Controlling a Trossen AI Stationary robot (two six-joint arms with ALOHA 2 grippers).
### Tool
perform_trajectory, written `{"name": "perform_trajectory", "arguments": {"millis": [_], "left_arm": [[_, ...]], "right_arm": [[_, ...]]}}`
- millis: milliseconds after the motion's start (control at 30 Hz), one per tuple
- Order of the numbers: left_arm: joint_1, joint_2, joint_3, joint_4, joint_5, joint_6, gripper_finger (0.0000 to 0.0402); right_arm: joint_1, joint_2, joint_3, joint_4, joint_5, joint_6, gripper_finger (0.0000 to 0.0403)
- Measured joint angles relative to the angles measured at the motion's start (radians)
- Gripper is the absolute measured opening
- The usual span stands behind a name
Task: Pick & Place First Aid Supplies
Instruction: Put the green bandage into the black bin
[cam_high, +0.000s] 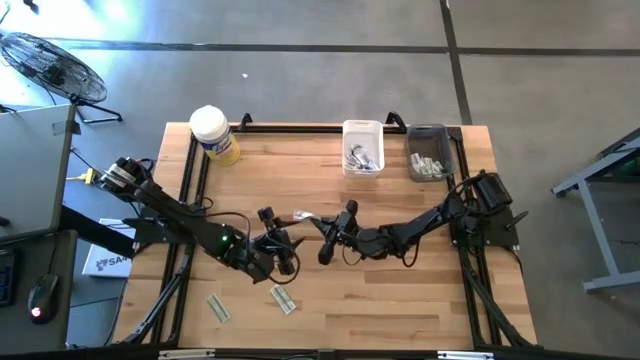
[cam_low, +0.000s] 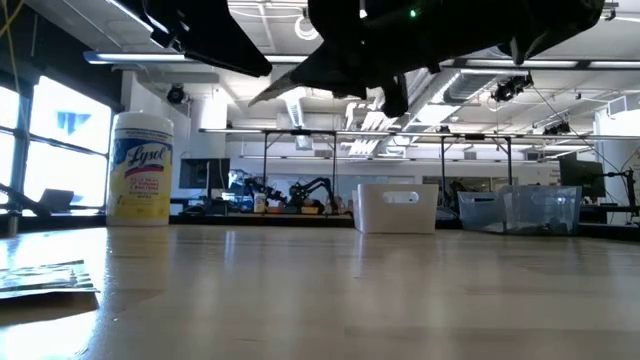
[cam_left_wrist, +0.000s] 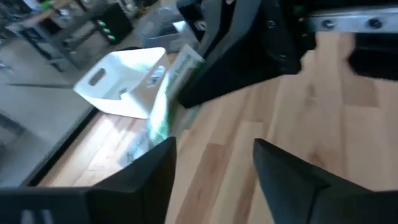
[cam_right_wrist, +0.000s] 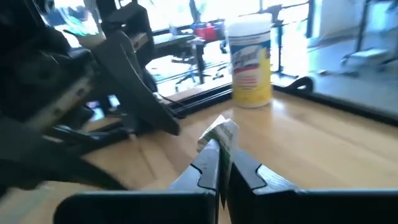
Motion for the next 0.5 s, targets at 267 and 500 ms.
{"name": "perform_trajectory", "arguments": {"millis": [267,500], "left_arm": [[-0.008,-0.088,0.000,-0.109,0.101,-0.068,0.0235],[-0.006,-0.129,0.001,-0.165,0.213,-0.104,0.0236]], "right_arm": [[0.035,-0.166,-0.001,-0.404,0.234,0.071,0.0002],[-0.013,-0.423,-0.001,-0.989,0.325,0.290,0.0001]]}}
